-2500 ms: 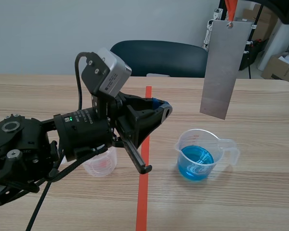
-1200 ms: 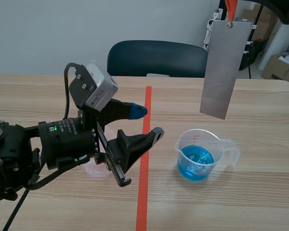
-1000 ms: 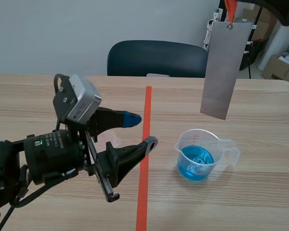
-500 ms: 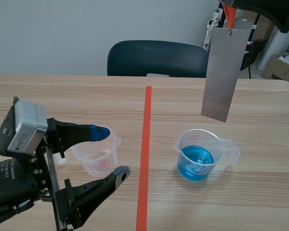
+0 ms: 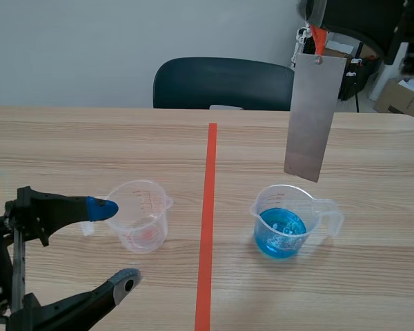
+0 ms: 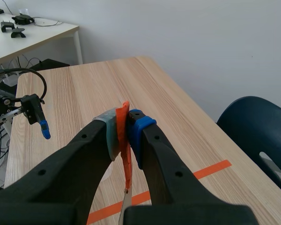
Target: Do the redox reaction experiment. lower the plate into the blue solution
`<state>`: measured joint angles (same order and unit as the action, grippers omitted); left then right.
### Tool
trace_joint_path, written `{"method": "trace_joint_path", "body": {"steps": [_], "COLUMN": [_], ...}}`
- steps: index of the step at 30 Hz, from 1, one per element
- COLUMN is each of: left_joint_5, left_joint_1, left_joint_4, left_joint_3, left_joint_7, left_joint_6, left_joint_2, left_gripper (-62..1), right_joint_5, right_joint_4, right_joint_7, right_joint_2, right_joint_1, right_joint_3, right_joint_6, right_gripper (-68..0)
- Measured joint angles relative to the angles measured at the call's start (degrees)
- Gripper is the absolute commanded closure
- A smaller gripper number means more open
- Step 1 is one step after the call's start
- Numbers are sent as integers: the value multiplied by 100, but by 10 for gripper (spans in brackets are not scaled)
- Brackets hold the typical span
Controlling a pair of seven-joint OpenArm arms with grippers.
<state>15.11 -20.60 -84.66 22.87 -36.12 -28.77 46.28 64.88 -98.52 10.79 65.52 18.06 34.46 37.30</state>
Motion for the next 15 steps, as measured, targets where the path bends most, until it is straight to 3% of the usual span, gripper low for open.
{"method": "trace_joint_path", "body": {"steps": [7, 15], "left_joint_5": [7, 11], "left_joint_1": [-461, -1128], "left_joint_4": [0, 0], "left_joint_3": [-166, -538], "left_joint_7": [-584, -962], "left_joint_6": [-42, -35], "left_joint_2": [442, 780], "left_gripper": [-623, -623], "right_joint_5": [-122, -122], "right_joint_4": [127, 151], "right_joint_7": [-31, -33], "right_joint_2": [-107, -107], "right_joint_1": [0, -2], "right_joint_3": [0, 0], "right_joint_6": [-2, 0], "right_gripper": [3, 3]}}
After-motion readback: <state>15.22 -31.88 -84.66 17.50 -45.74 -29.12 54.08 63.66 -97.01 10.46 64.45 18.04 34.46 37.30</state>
